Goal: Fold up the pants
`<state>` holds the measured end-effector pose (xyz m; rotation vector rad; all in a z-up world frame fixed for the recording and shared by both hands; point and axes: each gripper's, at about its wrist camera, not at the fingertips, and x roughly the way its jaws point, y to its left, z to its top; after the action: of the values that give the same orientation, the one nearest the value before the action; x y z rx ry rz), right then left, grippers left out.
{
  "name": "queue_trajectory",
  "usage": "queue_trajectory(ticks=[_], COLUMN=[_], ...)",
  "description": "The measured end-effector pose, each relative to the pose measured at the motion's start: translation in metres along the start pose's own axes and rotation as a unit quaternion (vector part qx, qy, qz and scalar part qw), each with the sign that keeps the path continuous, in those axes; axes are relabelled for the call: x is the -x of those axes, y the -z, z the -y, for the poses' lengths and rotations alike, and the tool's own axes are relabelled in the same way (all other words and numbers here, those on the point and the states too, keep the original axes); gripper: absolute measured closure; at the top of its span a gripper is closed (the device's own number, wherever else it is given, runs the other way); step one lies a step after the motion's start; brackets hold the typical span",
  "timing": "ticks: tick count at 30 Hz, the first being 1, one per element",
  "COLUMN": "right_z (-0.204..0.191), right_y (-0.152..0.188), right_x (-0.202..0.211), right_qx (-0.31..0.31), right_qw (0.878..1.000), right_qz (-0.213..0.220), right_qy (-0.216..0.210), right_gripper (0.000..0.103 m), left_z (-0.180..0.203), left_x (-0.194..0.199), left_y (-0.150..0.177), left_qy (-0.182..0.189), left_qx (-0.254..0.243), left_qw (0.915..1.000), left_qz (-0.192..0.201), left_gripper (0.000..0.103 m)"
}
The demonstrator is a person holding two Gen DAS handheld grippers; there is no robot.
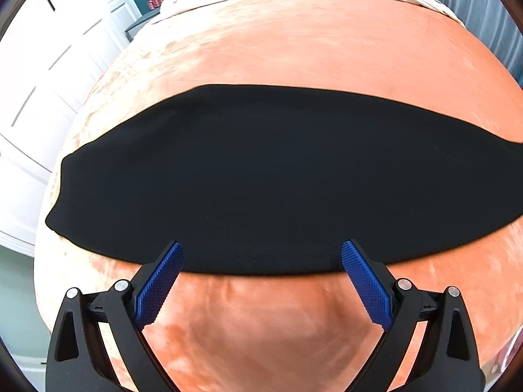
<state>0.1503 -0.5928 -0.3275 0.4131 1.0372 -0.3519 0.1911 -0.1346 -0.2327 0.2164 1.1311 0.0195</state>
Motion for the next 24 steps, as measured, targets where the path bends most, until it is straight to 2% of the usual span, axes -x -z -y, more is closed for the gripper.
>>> queue_trajectory(ticks=[3,4,6,7,9,12,15,19,22,24], right_z=[-0.006,-0.004,-0.001,0.0,-0.006,-0.029,-0.073,-0.16,-0.222,-0.264], right_y=[0.004,0.001,-0.002,-0.004,-0.007,-0.014,-0.02,-0.026,-0.022,-0.017], right_x=[0.001,0.003,0.007,0.01,0.023,0.056,0.098,0.153,0.182,0.193], right_qx=[-0.01,-0.014,-0.034,-0.05,-0.059,-0.077,-0.054,-0.007,0.031,0.058], right_qw=[1.0,1.0,0.998,0.996,0.996,0.99,0.984,0.968,0.957,0.952], right_qz=[0.015,0.015,0.006,0.002,0.01,0.031,0.055,0.079,0.086,0.089], right_qy=[-0.018,-0.024,-0.055,-0.068,-0.071,-0.116,-0.161,-0.237,-0.276,-0.287], right_gripper=[0.04,0.058,0.079,0.082,0.083,0.084,0.084,0.084,0.084,0.084], left_z=[0.004,0.004,0.006,0.001,-0.012,-0.03,-0.058,-0.098,-0.131,-0.155], left_x=[0.005,0.005,0.01,0.01,0.013,0.029,0.037,0.051,0.063,0.069], left_y=[0.004,0.005,0.01,0.011,0.008,0.02,0.03,0.045,0.057,0.065], left_qy=[-0.001,0.0,0.001,0.003,0.005,0.01,0.009,0.022,0.026,0.024], left_qx=[-0.003,-0.004,-0.006,-0.006,-0.005,-0.002,0.005,0.033,0.053,0.063], left_qw=[1.0,1.0,0.9999,0.9999,1.0,0.9999,0.9999,0.9991,0.998,0.9972], left_qz=[-0.005,-0.006,-0.008,-0.008,-0.004,0.003,0.01,0.017,0.025,0.031], left_gripper=[0.007,0.007,0.007,0.007,0.007,0.007,0.007,0.007,0.007,0.007])
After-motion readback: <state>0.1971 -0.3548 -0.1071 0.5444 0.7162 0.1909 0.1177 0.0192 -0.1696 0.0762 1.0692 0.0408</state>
